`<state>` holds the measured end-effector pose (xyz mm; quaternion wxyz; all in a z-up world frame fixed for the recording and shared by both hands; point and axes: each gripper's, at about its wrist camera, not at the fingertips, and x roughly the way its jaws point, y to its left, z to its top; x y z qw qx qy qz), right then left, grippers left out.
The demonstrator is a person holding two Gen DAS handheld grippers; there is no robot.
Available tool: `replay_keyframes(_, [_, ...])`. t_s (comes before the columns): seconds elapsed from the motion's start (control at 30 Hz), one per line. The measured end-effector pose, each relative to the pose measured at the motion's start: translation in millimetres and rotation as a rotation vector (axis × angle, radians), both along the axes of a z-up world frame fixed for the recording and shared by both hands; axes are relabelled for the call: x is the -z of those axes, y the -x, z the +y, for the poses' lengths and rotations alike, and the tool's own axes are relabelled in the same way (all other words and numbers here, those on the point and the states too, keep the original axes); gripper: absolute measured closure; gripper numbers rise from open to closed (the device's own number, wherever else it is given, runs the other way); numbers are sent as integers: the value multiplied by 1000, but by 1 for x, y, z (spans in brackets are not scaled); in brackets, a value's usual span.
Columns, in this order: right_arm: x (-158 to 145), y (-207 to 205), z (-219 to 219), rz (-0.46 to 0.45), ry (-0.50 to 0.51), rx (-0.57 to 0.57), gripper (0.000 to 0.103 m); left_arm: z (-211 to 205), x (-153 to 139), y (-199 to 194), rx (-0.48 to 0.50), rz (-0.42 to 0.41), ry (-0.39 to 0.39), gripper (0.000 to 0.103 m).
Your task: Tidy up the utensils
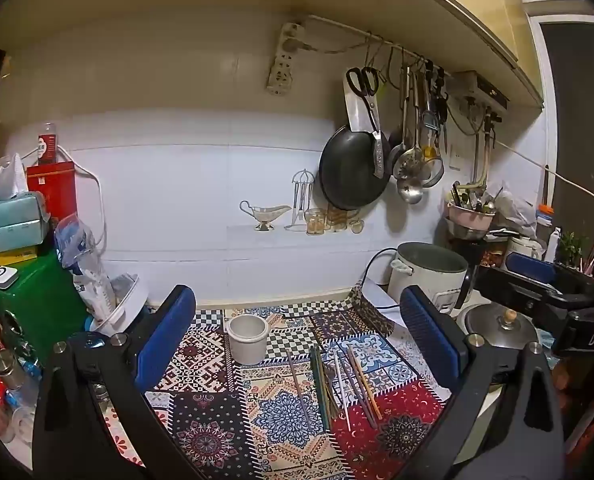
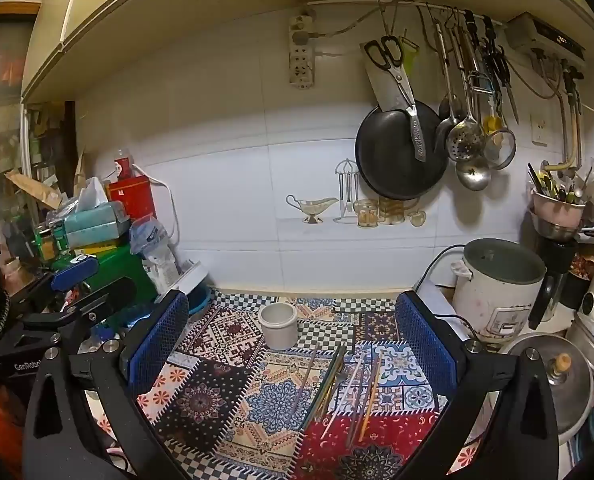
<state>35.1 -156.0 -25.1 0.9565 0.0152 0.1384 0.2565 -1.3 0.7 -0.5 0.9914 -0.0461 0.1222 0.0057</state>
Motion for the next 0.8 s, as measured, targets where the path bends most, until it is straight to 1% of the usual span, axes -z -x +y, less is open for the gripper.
replay_keyframes(0.27, [-1,1,0,-3,-5,-7,0,4,-1,9,-4,5,3,0])
replay_keyframes(0.3, [-1,1,1,-2,-5,-8,0,3,2,1,-2,0,-3,0])
replay_keyframes(0.8, [-1,-1,1,3,-7,-12,0,7,3,-5,-11,0,-1,0])
